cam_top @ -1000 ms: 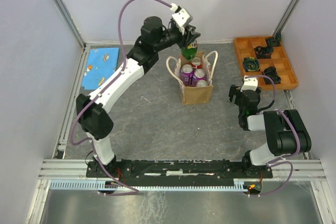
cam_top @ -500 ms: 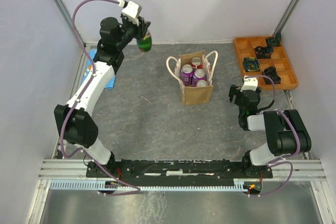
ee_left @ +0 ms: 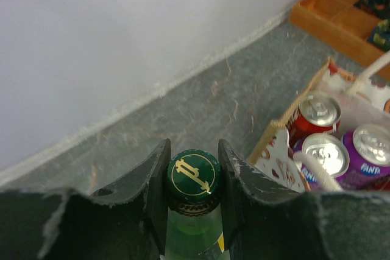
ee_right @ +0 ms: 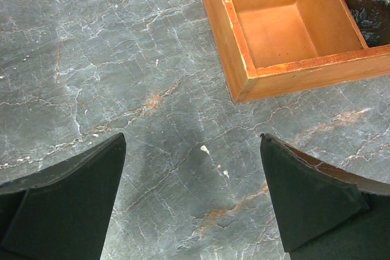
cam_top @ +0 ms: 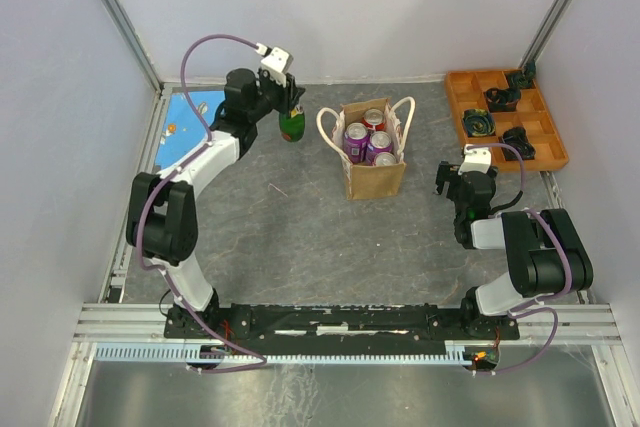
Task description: Take the beverage out of the canvas bag
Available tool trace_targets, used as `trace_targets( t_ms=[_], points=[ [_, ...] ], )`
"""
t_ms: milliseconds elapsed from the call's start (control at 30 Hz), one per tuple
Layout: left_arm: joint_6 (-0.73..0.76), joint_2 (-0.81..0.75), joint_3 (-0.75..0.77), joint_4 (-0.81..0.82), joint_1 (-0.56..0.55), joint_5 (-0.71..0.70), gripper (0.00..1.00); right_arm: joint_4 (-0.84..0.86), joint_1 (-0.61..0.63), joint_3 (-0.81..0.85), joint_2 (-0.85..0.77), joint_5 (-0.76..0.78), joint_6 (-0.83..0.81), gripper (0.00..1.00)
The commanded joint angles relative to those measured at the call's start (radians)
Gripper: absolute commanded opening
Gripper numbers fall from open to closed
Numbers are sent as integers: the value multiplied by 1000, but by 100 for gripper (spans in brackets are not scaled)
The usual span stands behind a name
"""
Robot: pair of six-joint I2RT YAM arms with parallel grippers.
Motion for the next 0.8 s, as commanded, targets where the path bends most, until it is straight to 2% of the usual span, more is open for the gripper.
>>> trace_targets(
  t_ms=[0, 167, 333, 567, 767],
  points=[
    [-10, -45, -67, 374, -1, 13, 3, 24, -2, 28, -9, -7, -5, 99],
    [-20, -35, -173, 530, -1, 3, 3, 24, -2, 28, -9, -7, -6, 99],
    [-61, -7, -213, 625, -2, -5, 3, 24, -3, 28, -9, -7, -5, 99],
    [-58, 21, -245, 689, -2, -16, 3, 24, -2, 28, -10, -8, -6, 99],
    [-40, 52, -243, 671, -2, -30, 3, 24, -3, 28, -10, -7, -5, 99]
  ],
)
